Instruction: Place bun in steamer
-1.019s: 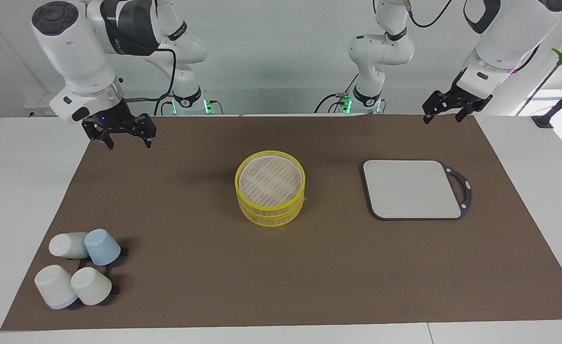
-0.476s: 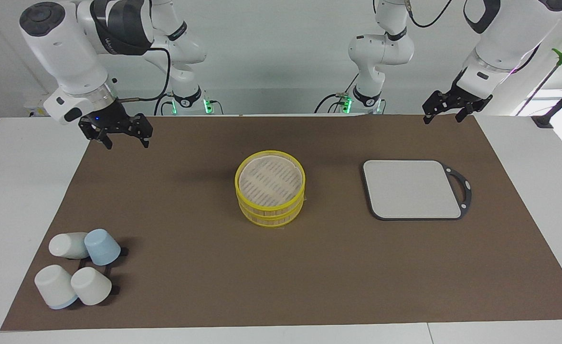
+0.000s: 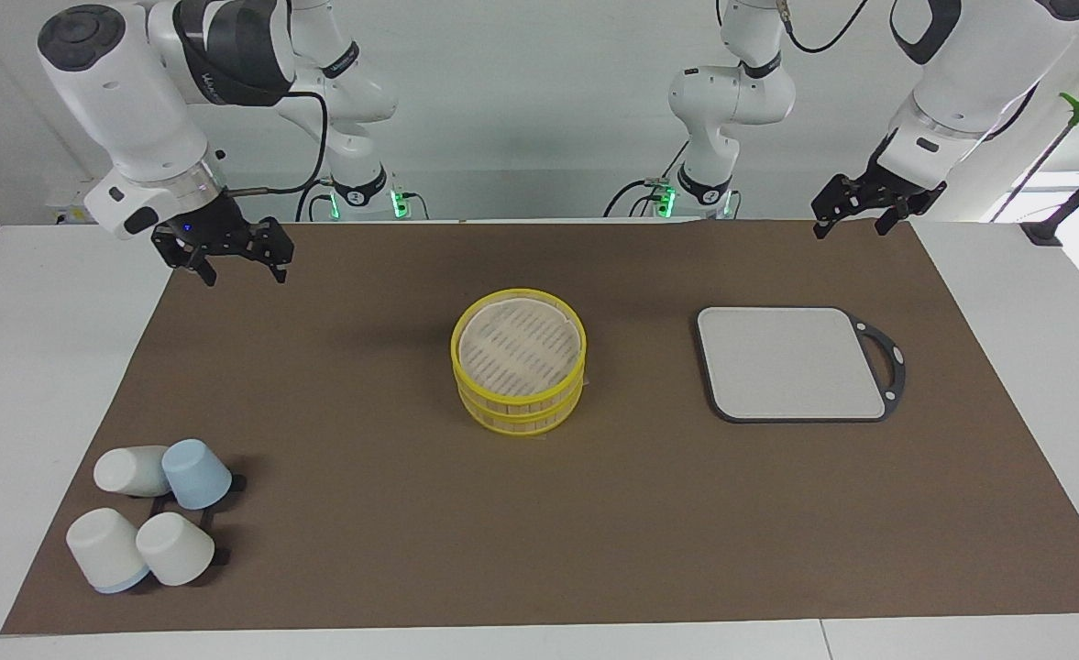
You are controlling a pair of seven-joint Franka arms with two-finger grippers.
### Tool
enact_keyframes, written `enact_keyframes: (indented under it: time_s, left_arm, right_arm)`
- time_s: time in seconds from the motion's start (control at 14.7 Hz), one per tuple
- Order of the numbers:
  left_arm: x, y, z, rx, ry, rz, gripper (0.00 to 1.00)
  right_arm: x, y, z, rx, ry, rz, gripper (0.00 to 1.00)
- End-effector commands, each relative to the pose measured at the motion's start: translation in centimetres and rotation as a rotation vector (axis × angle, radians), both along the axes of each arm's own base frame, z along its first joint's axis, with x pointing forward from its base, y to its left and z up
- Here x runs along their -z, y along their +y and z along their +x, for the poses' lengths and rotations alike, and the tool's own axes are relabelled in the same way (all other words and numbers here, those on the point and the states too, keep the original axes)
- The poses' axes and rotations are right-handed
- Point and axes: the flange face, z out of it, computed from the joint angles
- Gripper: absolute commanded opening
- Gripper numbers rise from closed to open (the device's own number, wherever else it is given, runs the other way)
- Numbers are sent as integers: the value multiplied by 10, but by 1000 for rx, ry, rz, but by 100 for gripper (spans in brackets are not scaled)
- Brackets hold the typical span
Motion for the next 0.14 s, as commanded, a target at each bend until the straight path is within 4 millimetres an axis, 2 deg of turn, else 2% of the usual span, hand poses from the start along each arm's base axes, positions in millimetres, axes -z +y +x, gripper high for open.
enact_keyframes:
  time_s: [0.0, 0.07]
  left_arm:
    - [-2, 4, -5, 8, -15, 12, 100]
    - [-1, 4, -5, 8, -12, 12, 100]
  right_arm:
    - [-3, -2, 0, 9, 7, 24, 100]
    - [-2, -3, 0, 9, 9, 23, 100]
